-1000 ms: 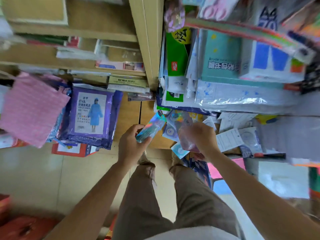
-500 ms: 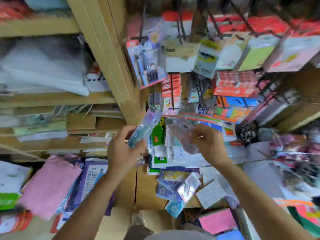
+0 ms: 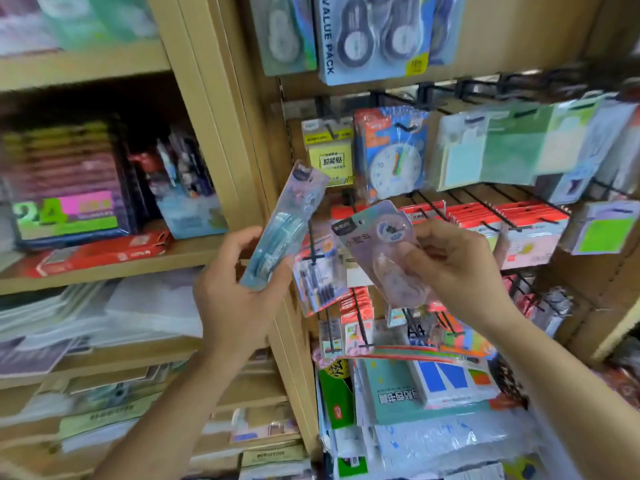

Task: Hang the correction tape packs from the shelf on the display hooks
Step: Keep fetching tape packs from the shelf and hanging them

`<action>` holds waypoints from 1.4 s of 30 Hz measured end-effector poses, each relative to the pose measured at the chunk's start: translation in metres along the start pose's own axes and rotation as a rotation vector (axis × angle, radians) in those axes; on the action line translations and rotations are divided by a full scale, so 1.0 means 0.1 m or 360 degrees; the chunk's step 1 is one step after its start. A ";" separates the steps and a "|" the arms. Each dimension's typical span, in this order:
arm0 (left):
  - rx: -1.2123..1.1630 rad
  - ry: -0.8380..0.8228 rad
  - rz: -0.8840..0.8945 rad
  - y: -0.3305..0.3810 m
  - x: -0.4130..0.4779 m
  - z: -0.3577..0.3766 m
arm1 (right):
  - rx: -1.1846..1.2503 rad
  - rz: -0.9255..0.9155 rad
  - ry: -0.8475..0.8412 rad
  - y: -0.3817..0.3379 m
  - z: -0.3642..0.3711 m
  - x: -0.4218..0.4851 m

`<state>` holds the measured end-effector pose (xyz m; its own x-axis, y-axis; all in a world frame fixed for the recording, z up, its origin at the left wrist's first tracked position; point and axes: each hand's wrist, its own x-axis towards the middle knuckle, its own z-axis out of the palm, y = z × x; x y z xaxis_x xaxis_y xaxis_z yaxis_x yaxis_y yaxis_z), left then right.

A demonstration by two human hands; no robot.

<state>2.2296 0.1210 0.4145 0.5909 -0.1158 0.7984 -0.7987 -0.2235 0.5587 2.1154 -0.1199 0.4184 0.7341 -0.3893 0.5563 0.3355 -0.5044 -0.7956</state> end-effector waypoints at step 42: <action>-0.0318 0.0930 0.0745 0.76 2.87 0.08 | 0.0091 -0.0305 0.0327 -1.76 0.29 2.43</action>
<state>2.3396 0.0633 0.6847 0.0753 0.3868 0.9191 -0.9886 -0.0918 0.1196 2.2521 -0.1037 0.6866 0.5209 -0.4424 0.7300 0.4936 -0.5417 -0.6804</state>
